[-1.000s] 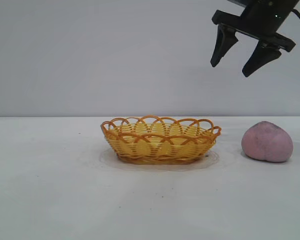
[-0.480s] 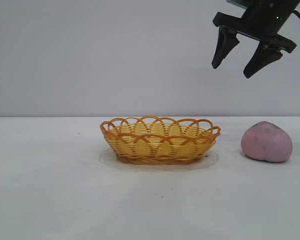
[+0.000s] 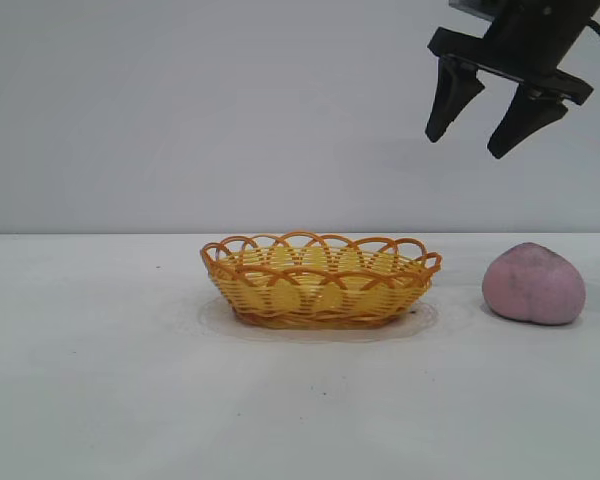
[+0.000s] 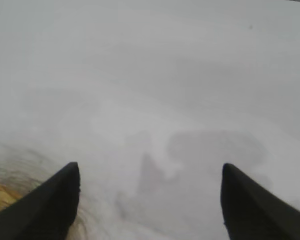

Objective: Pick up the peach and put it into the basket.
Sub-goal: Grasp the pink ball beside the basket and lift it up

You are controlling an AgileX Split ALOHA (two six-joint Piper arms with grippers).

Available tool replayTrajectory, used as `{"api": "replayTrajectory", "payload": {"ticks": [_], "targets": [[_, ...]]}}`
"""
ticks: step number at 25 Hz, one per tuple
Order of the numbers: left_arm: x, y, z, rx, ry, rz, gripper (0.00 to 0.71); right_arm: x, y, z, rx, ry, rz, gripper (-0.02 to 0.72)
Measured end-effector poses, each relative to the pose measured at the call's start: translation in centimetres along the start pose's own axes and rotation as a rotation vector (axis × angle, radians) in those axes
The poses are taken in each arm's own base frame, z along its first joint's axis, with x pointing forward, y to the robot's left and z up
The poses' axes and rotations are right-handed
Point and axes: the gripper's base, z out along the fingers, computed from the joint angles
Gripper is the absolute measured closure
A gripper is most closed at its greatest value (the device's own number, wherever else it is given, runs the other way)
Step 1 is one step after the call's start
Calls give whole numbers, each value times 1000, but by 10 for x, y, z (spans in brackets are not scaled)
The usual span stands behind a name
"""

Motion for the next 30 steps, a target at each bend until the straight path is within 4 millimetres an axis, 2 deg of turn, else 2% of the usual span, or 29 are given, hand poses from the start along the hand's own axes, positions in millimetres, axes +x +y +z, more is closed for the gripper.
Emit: {"api": "replayTrajectory", "payload": {"ticks": [6, 11, 21, 22, 24, 30], "targets": [[0, 0, 0, 0, 0, 0, 371, 4, 4, -18, 22, 81, -96, 186], [0, 0, 0, 0, 0, 0, 371, 16, 7, -27, -4, 227, -138, 186], [0, 0, 0, 0, 0, 0, 371, 37, 13, -34, -57, 468, -7, 186], [0, 0, 0, 0, 0, 0, 371, 38, 13, -34, -53, 474, 9, 186], [0, 0, 0, 0, 0, 0, 371, 39, 12, -30, -49, 488, 42, 246], [0, 0, 0, 0, 0, 0, 371, 49, 7, -7, -45, 553, 96, 243]]}}
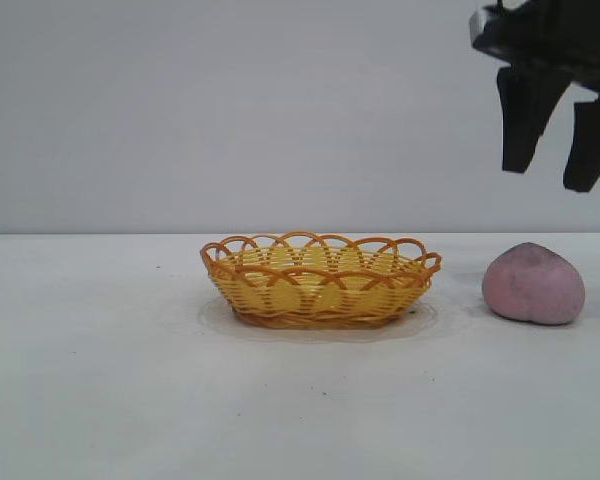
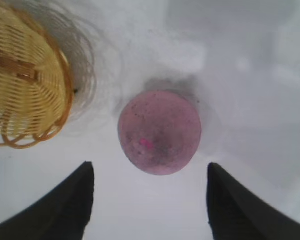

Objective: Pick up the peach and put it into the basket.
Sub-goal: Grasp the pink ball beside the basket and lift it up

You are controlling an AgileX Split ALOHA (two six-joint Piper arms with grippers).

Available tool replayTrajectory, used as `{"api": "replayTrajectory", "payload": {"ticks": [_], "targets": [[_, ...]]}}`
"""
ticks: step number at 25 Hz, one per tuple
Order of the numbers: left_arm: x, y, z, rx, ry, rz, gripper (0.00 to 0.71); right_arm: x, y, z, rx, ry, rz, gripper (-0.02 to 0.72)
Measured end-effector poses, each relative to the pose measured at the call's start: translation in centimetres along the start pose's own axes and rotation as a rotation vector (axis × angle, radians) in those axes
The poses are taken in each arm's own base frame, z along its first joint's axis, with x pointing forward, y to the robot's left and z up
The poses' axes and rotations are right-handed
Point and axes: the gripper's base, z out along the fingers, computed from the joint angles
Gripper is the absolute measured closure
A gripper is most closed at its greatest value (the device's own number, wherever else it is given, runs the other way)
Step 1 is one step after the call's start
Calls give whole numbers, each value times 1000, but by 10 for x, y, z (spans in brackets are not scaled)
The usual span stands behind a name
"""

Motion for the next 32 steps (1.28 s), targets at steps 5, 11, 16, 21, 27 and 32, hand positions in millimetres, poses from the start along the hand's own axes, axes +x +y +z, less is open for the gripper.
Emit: {"api": "replayTrajectory", "payload": {"ticks": [5, 11, 16, 21, 27, 32], "targets": [[0, 0, 0, 0, 0, 0, 371, -4, 0, 27, -3, 70, 12, 243], [0, 0, 0, 0, 0, 0, 371, -5, -9, 50, 21, 134, 47, 349], [0, 0, 0, 0, 0, 0, 371, -5, -11, 55, 25, 148, 50, 574], [0, 0, 0, 0, 0, 0, 371, -7, -10, 54, 7, 137, 14, 703], [0, 0, 0, 0, 0, 0, 371, -13, -1, 25, 19, 55, -19, 703], [0, 0, 0, 0, 0, 0, 371, -29, 21, -32, -18, -148, -55, 703]]}}
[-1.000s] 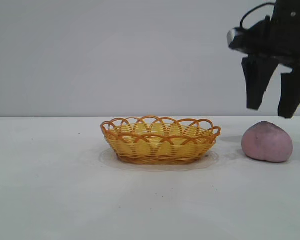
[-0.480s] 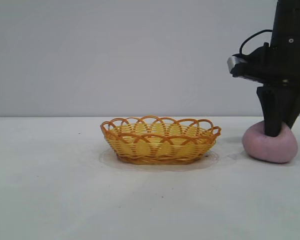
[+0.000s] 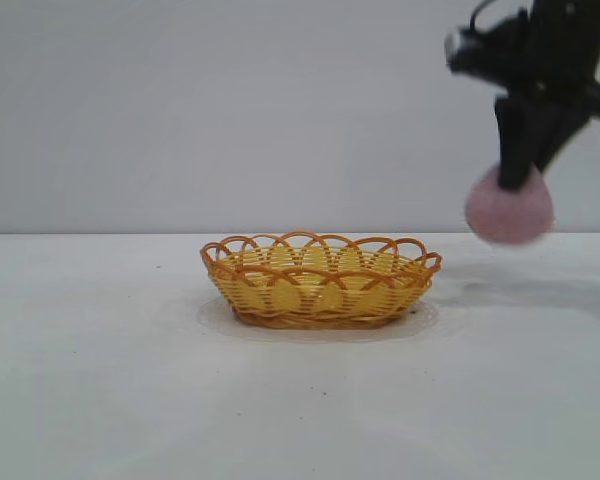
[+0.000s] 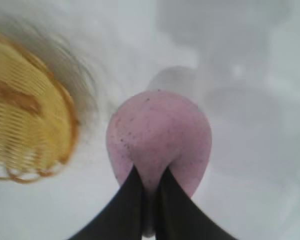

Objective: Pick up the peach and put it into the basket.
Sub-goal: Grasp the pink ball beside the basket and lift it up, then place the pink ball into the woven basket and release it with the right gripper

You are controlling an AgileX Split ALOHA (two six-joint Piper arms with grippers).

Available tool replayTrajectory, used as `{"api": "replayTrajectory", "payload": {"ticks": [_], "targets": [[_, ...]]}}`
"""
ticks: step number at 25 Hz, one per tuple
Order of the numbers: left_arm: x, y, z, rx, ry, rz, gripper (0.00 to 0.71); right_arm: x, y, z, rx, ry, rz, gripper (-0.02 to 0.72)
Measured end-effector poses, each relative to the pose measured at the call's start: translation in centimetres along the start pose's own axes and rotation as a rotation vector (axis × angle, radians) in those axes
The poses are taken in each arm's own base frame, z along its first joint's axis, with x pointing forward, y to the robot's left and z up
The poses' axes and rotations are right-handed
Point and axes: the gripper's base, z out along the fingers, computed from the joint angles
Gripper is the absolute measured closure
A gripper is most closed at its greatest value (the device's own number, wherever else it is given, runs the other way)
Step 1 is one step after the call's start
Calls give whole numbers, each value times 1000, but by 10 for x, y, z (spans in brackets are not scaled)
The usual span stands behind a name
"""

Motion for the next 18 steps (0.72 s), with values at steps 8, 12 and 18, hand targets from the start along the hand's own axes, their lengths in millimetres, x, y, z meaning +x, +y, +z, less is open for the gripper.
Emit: {"api": "replayTrajectory", "payload": {"ticks": [8, 12, 18], "targets": [[0, 0, 0, -2, 0, 1, 371, -10, 73, 4, -84, -20, -183, 703], [0, 0, 0, -2, 0, 1, 371, -7, 105, 37, -108, 60, -275, 703], [0, 0, 0, -2, 0, 1, 371, -3, 116, 84, -94, 164, -312, 703]]}}
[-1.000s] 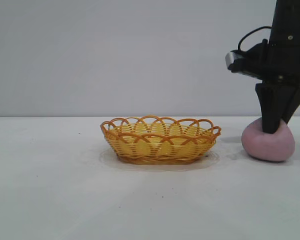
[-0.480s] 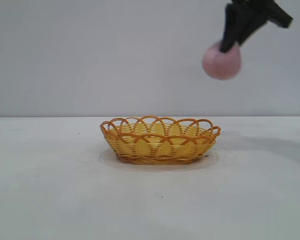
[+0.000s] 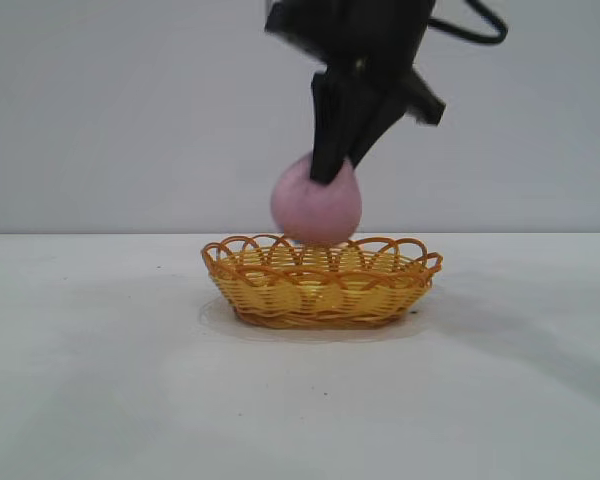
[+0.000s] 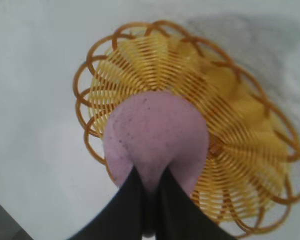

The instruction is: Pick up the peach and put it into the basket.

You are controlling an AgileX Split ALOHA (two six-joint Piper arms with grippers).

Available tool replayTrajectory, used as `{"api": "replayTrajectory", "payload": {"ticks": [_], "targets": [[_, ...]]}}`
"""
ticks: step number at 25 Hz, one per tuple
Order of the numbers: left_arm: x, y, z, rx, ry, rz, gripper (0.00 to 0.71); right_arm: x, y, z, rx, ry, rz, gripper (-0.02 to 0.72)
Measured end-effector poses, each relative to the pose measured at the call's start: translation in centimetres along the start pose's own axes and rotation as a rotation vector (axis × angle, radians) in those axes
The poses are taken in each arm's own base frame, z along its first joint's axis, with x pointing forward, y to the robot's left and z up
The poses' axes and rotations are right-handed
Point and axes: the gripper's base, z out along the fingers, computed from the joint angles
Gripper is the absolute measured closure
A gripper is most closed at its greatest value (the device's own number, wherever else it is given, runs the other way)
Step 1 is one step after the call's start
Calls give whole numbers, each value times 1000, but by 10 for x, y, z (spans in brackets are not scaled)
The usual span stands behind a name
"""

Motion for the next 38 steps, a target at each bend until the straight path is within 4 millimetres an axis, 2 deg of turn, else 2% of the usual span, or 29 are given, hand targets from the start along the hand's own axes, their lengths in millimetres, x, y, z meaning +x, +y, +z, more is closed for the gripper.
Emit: {"api": "replayTrajectory", "payload": {"ticks": [2, 3, 4, 5, 11, 14, 19, 20, 24, 29, 33, 38], "targets": [[0, 0, 0, 0, 0, 0, 371, -1, -4, 9, 12, 11, 1, 703], [0, 0, 0, 0, 0, 0, 371, -2, -6, 12, 18, 11, 4, 645], [0, 0, 0, 0, 0, 0, 371, -2, -8, 14, 28, 11, 2, 645], [0, 0, 0, 0, 0, 0, 371, -3, -9, 15, 37, 8, 2, 584], [0, 0, 0, 0, 0, 0, 371, -3, -11, 15, 52, -3, 19, 339], [0, 0, 0, 0, 0, 0, 371, -1, -10, 15, 43, 20, 21, 257], [0, 0, 0, 0, 0, 0, 371, 0, -10, 13, 56, 33, 41, 272], [0, 0, 0, 0, 0, 0, 371, -1, -11, 10, 69, 31, 44, 232], [0, 0, 0, 0, 0, 0, 371, -4, -23, -16, 155, -15, 67, 246], [0, 0, 0, 0, 0, 0, 371, 1, -54, -51, 286, -64, 131, 246], [0, 0, 0, 0, 0, 0, 371, 12, -87, -65, 421, -48, 226, 246], [0, 0, 0, 0, 0, 0, 371, 33, -129, -84, 471, -65, 379, 246]]}}
